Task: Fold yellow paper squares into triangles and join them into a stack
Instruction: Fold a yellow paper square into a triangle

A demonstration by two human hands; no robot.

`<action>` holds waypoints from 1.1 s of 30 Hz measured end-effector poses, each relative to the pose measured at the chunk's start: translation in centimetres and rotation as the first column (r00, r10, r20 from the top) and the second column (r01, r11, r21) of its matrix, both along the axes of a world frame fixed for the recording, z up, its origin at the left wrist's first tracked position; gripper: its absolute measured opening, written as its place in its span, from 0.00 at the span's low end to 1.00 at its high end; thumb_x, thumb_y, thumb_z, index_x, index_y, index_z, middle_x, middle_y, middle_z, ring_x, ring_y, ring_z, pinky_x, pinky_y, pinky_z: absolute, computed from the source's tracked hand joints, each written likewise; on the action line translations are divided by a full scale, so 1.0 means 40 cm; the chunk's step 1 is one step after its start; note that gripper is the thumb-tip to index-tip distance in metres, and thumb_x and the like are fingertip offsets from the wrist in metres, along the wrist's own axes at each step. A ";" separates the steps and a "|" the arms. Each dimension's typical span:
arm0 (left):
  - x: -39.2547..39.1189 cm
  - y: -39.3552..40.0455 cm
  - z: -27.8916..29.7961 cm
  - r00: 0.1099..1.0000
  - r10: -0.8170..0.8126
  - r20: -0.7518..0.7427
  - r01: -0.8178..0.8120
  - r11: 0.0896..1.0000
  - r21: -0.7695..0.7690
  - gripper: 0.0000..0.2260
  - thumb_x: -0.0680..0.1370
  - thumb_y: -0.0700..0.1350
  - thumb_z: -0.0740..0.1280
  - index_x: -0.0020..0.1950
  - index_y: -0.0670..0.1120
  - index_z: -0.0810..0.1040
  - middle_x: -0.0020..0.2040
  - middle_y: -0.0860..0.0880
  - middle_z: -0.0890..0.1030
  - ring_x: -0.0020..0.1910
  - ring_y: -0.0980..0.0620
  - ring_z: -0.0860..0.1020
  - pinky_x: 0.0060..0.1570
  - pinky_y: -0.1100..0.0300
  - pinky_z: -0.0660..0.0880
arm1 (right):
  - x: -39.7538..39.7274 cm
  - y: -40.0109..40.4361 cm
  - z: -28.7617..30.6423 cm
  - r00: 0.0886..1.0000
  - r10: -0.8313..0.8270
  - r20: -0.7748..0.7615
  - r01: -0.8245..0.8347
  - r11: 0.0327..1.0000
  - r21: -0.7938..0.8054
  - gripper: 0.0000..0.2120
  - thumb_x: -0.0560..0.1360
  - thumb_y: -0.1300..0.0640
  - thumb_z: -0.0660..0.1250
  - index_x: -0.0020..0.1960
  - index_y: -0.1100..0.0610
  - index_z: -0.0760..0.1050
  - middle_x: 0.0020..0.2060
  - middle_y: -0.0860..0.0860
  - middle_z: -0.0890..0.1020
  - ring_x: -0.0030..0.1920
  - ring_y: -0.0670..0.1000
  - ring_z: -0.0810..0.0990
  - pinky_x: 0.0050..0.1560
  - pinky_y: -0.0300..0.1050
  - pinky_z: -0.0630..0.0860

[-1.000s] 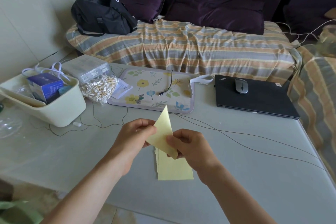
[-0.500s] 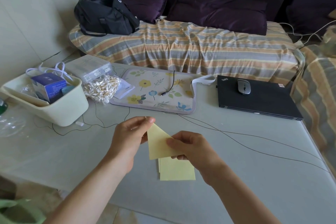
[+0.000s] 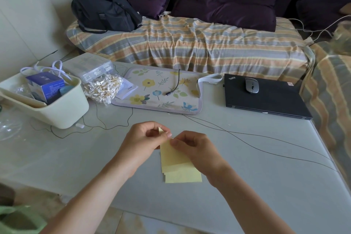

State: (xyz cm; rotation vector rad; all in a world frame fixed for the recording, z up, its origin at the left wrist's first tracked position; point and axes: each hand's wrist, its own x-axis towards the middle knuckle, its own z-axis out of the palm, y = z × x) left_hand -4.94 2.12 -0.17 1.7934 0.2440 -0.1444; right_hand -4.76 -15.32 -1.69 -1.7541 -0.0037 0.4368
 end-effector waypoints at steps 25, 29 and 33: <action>0.000 0.010 -0.016 0.969 -0.231 0.082 0.172 0.880 0.443 0.02 0.74 0.46 0.78 0.41 0.52 0.87 0.36 0.58 0.84 0.37 0.61 0.79 0.38 0.70 0.72 | 0.012 -0.014 -0.011 0.985 -0.018 0.170 0.055 0.975 -0.217 0.04 0.73 0.51 0.75 0.42 0.50 0.82 0.35 0.42 0.83 0.32 0.39 0.75 0.33 0.30 0.66; 0.001 -0.006 -0.027 0.979 -0.193 0.068 0.138 0.871 0.471 0.04 0.75 0.46 0.75 0.40 0.52 0.84 0.35 0.52 0.83 0.35 0.55 0.77 0.38 0.60 0.73 | 0.017 -0.010 -0.017 0.980 -0.160 0.120 0.179 0.969 -0.170 0.14 0.70 0.49 0.78 0.51 0.46 0.76 0.43 0.47 0.85 0.40 0.48 0.81 0.37 0.39 0.72; 0.005 -0.027 -0.034 0.999 -0.012 0.032 0.001 0.951 0.308 0.05 0.79 0.47 0.71 0.42 0.52 0.82 0.37 0.53 0.81 0.36 0.54 0.75 0.35 0.62 0.68 | 0.016 -0.007 -0.022 0.969 -0.245 -0.028 0.246 0.968 0.047 0.14 0.74 0.56 0.76 0.55 0.52 0.76 0.42 0.50 0.88 0.45 0.57 0.85 0.49 0.57 0.81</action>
